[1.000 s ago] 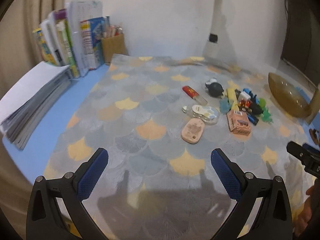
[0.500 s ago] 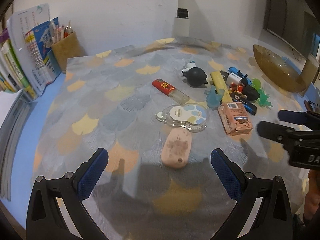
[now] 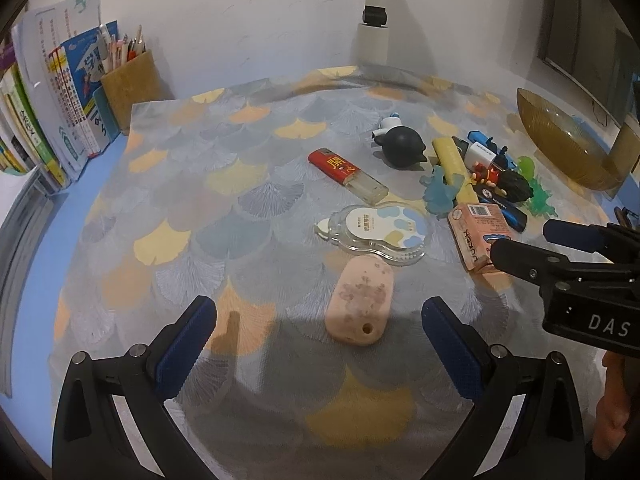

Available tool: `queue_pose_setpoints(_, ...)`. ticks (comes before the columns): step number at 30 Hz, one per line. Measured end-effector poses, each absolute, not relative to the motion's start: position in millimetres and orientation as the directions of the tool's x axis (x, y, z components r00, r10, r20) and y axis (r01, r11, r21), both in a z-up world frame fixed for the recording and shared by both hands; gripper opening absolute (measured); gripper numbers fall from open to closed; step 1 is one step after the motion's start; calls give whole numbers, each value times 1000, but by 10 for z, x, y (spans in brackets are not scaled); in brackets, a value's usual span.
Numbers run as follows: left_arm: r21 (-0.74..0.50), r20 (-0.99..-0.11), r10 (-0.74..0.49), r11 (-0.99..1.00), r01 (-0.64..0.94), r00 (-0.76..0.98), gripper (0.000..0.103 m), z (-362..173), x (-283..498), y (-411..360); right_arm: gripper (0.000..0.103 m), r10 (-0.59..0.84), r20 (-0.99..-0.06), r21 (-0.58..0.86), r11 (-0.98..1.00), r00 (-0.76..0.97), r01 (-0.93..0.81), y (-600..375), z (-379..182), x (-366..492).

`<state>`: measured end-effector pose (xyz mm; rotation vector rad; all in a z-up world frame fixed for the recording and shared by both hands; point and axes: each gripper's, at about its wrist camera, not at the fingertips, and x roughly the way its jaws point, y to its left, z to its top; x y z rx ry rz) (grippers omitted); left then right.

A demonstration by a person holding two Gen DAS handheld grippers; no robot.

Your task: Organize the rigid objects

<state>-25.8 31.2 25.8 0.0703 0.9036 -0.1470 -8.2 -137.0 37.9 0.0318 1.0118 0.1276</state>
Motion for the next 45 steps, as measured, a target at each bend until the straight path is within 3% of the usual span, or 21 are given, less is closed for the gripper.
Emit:
queue_pose_setpoints(22, -9, -801, -96, 989, 149, 591, 102, 156, -295, 357, 75, 131, -857, 112, 991, 498, -67, -1425, 266, -70)
queue_pose_setpoints(28, -78, -818, -176, 977, 197, 547, 95, 158, -193, 367, 69, 157, -864, 149, 987, 478, -54, -1363, 212, 63)
queue_pose_setpoints(31, -93, -834, -204, 968, 234, 513, 82, 115, -129, 293, 65, 144, -873, 149, 989, 467, -26, -1339, 161, 152)
queue_pose_setpoints(34, -53, -837, -183, 965, 256, 516, 79, 93, -98, 169, 57, 134, -870, 140, 990, 475, -23, -1322, 145, 208)
queue_pose_setpoints(35, -47, -836, -181, 964, 260, 518, 70, 101, -94, 148, 50, 122, -869, 123, 992, 480, -28, -1308, 147, 211)
queue_pose_setpoints(36, -38, -833, -177, 963, 265, 524, 54, 112, -95, 118, 48, 116, -867, 112, 993, 484, -38, -1299, 144, 210)
queue_pose_setpoints(38, -13, -830, -164, 961, 276, 532, 36, 127, -99, 57, 43, 98, -864, 82, 995, 493, -54, -1287, 141, 188)
queue_pose_setpoints(39, -3, -829, -158, 961, 278, 536, 32, 129, -102, 35, 43, 101, -862, 82, 995, 496, -61, -1295, 138, 175)
queue_pose_setpoints(45, -12, -823, -174, 957, 290, 541, 32, 163, -283, -9, 41, 135, -850, 91, 990, 509, -111, -1458, 198, -12)
